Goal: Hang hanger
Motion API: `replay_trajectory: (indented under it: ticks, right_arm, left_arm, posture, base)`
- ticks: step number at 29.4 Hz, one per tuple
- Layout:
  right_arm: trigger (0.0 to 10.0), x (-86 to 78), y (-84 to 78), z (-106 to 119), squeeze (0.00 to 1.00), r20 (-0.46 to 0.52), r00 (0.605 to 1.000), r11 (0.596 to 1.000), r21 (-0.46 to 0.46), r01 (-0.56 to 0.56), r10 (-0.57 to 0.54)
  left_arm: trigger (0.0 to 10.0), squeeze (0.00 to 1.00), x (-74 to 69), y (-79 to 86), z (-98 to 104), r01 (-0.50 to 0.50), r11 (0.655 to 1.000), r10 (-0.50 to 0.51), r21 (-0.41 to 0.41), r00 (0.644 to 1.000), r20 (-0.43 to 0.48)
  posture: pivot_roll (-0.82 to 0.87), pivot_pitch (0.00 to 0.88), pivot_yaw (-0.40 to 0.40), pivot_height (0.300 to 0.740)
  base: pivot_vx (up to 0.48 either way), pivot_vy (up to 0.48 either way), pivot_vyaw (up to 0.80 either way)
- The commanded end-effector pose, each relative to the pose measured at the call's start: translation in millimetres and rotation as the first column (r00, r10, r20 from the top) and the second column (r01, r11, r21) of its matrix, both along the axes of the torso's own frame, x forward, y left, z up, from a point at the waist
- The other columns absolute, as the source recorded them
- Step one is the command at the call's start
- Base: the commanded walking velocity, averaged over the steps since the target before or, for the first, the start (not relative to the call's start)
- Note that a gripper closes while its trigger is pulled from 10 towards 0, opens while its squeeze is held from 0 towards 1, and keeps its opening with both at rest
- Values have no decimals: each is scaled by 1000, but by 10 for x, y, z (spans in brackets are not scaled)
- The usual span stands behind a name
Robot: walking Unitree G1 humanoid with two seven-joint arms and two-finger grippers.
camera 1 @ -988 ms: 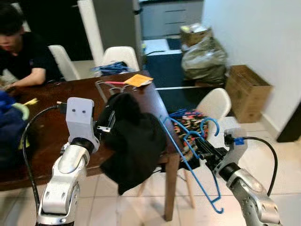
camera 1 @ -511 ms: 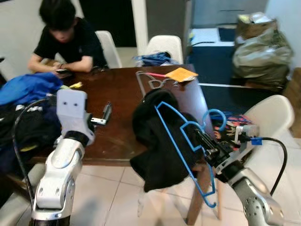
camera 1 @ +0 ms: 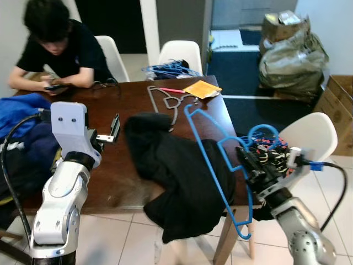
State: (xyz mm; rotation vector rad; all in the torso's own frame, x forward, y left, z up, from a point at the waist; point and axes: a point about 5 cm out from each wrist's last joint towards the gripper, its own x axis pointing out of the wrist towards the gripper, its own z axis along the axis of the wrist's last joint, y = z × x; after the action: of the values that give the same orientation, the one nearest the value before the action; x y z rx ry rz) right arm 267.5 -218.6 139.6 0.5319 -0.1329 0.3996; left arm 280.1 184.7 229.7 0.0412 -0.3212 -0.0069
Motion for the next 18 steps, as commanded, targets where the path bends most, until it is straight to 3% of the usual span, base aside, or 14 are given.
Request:
replay_trajectory:
  ticks: [1, 8, 10, 12, 13, 15, 18]
  right_arm:
    - [10000, 16, 126, 34, 0, 22, 998, 997, 31, -67, 67]
    - [10000, 26, 183, 4, 0, -6, 995, 995, -18, -96, 96]
    - [10000, 26, 183, 4, 0, -6, 995, 995, -18, -96, 96]
    - [10000, 27, 202, -5, 0, -14, 994, 991, -80, -110, 109]
    - [10000, 27, 202, -5, 0, -14, 994, 991, -80, -110, 109]
    - [10000, 22, 207, -1, 0, -14, 993, 989, -89, -120, 119]
    - [10000, 21, 205, 1, 0, -15, 992, 989, -84, -123, 122]
  left_arm:
    - [10000, 0, -11, 134, 27, -45, 999, 45, 18, 999, 4]
    - [10000, 0, -31, 402, 160, -177, 983, 176, 38, 984, 36]
    - [10000, 0, -31, 402, 160, -177, 983, 176, 38, 984, 36]
    - [10000, 0, -85, 552, 151, -310, 950, 310, 18, 950, 21]
    - [10000, 0, -85, 552, 151, -310, 950, 310, 18, 950, 21]
    - [10000, 0, -131, 628, 47, -395, 919, 394, -13, 918, -43]
    - [10000, 0, -149, 615, -41, -410, 912, 408, -14, 909, -82]
  posture:
    - [-22, 0, 71, 731]
    - [-20, 0, 67, 731]
    - [-20, 0, 67, 731]
    - [-19, 0, 67, 731]
    - [-19, 0, 67, 731]
    - [-18, 0, 66, 731]
    - [-17, 0, 66, 731]
  base:
    - [480, 0, 0]
    - [480, 0, 0]
    - [480, 0, 0]
    - [197, 0, 719]
    - [0, 0, 800]
    - [0, 0, 800]
    - [0, 0, 798]
